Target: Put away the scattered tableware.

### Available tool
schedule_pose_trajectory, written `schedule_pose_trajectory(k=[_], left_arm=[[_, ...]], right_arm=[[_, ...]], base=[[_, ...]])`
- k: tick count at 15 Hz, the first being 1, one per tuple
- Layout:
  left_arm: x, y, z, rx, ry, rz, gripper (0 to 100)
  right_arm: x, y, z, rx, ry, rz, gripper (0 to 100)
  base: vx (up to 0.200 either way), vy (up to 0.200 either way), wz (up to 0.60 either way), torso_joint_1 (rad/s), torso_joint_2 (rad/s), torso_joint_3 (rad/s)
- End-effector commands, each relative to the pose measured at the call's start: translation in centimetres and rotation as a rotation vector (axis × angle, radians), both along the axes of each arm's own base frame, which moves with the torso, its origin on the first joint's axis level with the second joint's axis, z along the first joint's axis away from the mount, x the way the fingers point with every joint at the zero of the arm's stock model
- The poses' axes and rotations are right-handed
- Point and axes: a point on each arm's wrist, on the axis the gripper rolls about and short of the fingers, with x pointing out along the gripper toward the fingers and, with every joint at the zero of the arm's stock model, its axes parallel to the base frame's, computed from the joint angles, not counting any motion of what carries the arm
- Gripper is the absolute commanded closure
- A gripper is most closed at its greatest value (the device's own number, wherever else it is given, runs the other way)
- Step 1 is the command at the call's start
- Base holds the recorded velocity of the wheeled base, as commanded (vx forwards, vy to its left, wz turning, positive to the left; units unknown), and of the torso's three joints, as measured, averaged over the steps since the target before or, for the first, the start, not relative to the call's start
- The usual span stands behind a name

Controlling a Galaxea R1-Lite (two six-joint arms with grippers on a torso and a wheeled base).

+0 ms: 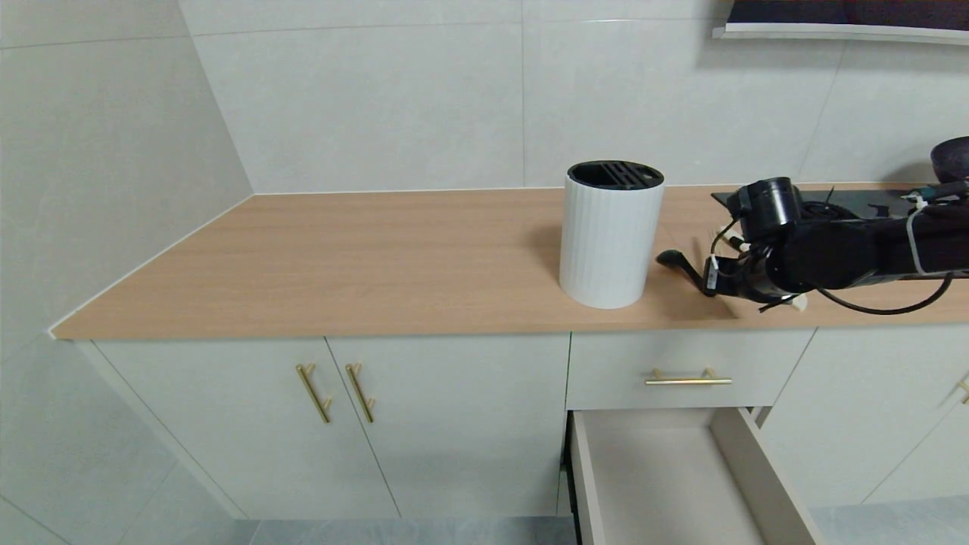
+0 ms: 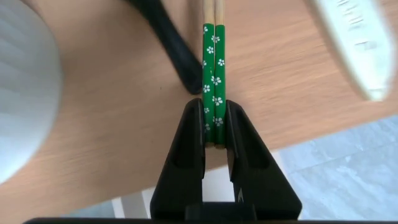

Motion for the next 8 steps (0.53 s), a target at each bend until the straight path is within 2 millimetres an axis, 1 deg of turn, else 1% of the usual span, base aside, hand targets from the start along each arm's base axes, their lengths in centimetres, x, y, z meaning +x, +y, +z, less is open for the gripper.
schedule_pose_trajectory(k=[1,2,3,5,6,8], left_arm=[[0.0,0.0,0.0,-0.001,0.000,0.001,0],[0.0,0.0,0.0,-0.001,0.000,0.001,0],[0.0,0.0,0.0,-0.001,0.000,0.001,0],[0.0,0.0,0.0,-0.001,0.000,0.001,0],[0.0,0.0,0.0,-0.001,0.000,0.001,0],[0.0,0.0,0.0,-0.001,0.000,0.001,0]], right_arm=[[-2.0,-0.6,2.8,0.016,-0.054,-0.007,100],[-4.3,-1.1,4.3,0.024,-0.072,0.002,100],[-6.2,-1.5,5.3,0.028,-0.086,0.003,100],[-10.2,-2.0,6.5,0.036,-0.095,0.027,100],[-12.1,-2.3,6.8,0.050,-0.097,0.049,100],[-15.2,-2.8,6.6,0.094,-0.083,0.118,100]], base=[[0.000,0.000,0.00,0.000,0.00,0.000],[0.000,0.000,0.00,0.000,0.00,0.000],[0.000,0.000,0.00,0.000,0.00,0.000],[0.000,0.000,0.00,0.000,0.00,0.000],[0.000,0.000,0.00,0.000,0.00,0.000],[0.000,0.000,0.00,0.000,0.00,0.000]])
